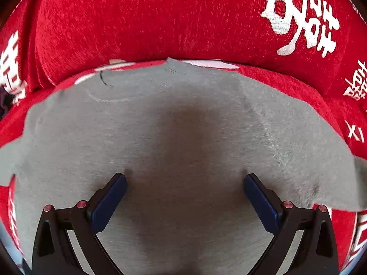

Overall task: Fold small clothes
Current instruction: 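Lift the held sleeve with the right gripper and lay it across the sweater body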

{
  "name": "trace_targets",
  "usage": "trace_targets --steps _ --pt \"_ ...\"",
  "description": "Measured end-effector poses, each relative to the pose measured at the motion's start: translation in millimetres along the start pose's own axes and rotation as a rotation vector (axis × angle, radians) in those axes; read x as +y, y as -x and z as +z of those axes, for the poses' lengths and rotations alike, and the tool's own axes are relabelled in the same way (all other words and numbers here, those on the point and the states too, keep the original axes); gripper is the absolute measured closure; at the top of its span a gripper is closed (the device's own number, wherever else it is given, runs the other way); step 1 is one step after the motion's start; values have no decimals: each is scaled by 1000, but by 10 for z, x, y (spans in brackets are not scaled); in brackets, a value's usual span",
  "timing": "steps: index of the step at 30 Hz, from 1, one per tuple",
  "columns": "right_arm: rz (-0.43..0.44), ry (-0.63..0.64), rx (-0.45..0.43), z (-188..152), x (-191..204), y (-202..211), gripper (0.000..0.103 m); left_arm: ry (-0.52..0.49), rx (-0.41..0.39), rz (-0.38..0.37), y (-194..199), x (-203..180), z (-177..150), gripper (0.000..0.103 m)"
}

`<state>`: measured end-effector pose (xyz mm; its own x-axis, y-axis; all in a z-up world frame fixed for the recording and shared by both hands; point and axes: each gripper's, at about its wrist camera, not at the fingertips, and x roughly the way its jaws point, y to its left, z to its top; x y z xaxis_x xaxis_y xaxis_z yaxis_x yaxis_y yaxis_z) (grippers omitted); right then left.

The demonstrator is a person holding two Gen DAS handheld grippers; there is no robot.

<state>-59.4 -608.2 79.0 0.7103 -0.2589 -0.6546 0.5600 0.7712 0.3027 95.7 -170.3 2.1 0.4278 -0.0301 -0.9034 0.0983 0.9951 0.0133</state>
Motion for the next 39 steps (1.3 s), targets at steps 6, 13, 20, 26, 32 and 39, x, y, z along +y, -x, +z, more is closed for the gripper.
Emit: trace_targets --steps 6,13,20,26,32,39 --pt "48 22 10 -21 354 104 96 42 -25 19 28 488 -66 0" --pt "91 57 19 -48 865 146 96 86 -26 21 2 1059 -191 0" --pt "114 123 36 -161 1404 190 96 98 -36 11 21 1433 -238 0" --pt "128 181 30 -215 1873 244 96 141 -47 40 -5 1860 -233 0" --pt "151 240 40 -340 2360 255 96 180 -57 69 12 2197 -287 0" --pt "186 324 45 -544 2955 318 96 157 -65 65 31 2345 -338 0"
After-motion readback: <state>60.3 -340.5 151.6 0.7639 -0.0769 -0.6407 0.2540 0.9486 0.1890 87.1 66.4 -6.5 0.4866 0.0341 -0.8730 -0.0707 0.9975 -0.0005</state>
